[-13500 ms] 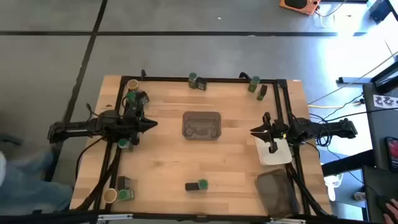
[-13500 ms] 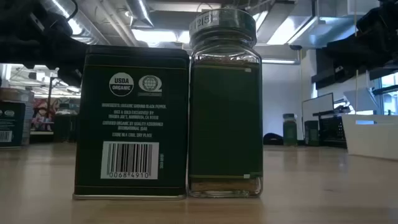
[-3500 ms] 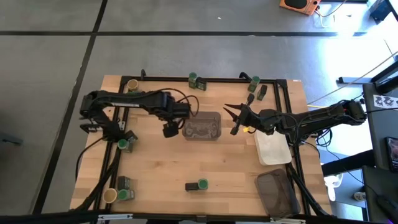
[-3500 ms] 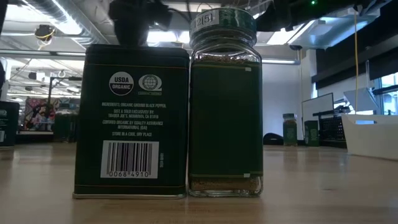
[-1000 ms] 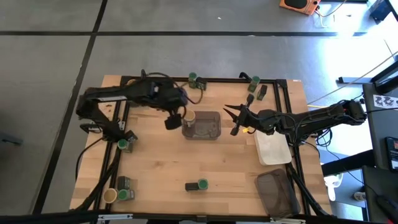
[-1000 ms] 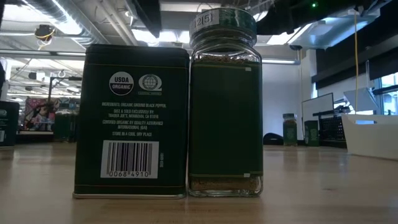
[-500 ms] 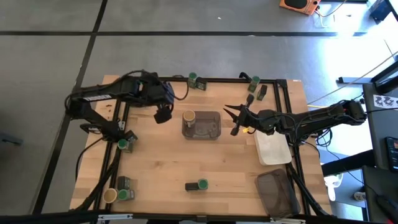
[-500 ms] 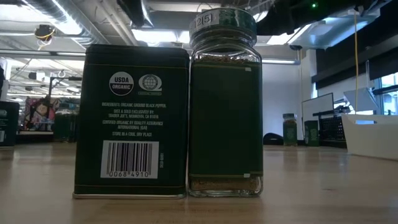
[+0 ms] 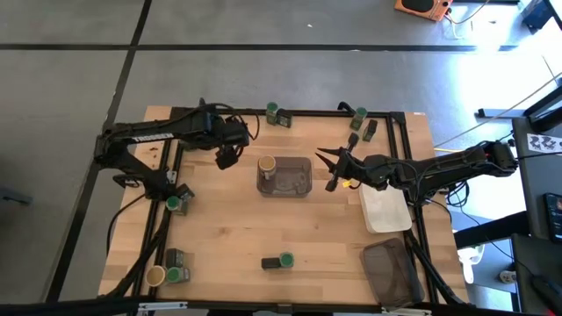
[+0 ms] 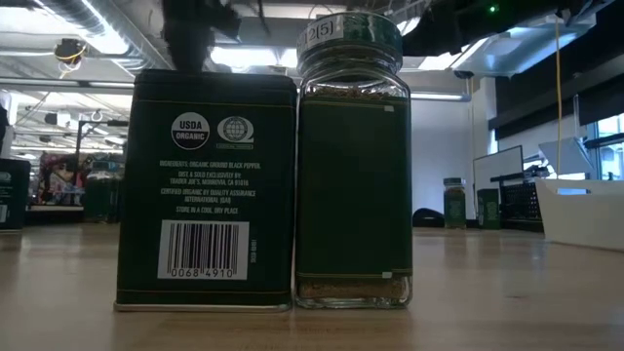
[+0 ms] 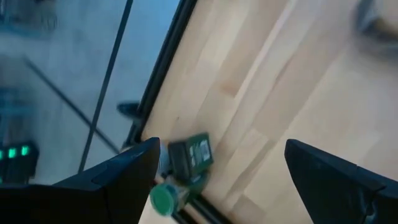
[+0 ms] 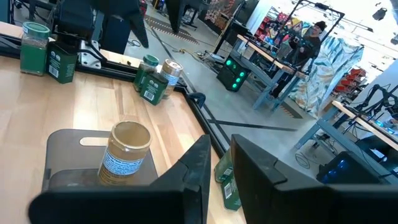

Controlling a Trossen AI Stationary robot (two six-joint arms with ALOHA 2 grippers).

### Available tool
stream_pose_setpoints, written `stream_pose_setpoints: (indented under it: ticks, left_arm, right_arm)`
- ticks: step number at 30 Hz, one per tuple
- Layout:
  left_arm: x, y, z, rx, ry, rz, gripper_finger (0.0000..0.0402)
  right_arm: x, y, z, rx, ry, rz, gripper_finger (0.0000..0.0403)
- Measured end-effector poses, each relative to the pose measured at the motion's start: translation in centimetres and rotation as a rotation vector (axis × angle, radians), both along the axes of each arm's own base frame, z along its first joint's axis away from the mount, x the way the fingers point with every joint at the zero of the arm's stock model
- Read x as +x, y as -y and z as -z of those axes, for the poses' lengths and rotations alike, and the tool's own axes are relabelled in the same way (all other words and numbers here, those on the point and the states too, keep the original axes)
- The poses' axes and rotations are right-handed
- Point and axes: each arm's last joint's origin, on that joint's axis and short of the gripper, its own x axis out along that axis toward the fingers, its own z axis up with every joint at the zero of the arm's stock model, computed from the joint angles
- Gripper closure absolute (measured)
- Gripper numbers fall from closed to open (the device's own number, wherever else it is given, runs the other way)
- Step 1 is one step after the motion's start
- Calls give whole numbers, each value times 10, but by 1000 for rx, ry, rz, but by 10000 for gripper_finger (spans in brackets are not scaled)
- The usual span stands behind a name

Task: Sort spices by type
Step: Put the black seasoning can into the white bin

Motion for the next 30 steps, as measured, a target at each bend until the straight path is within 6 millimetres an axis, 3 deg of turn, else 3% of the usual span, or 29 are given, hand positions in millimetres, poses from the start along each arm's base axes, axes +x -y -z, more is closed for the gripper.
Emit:
stream_pose_setpoints:
  ticks: [15, 22, 30]
  left_arm:
    - [-35, -47, 77, -53, -161, -297, 59]
    - [-44, -65, 94, -29, -129, -385, 59]
    - [-46, -77, 108, -13, -91, -356, 59]
  right_arm:
    - [0, 0, 0, 0, 0, 0, 338]
    - [0, 0, 0, 0, 1, 0, 338]
    - [0, 0, 0, 0, 4, 0, 338]
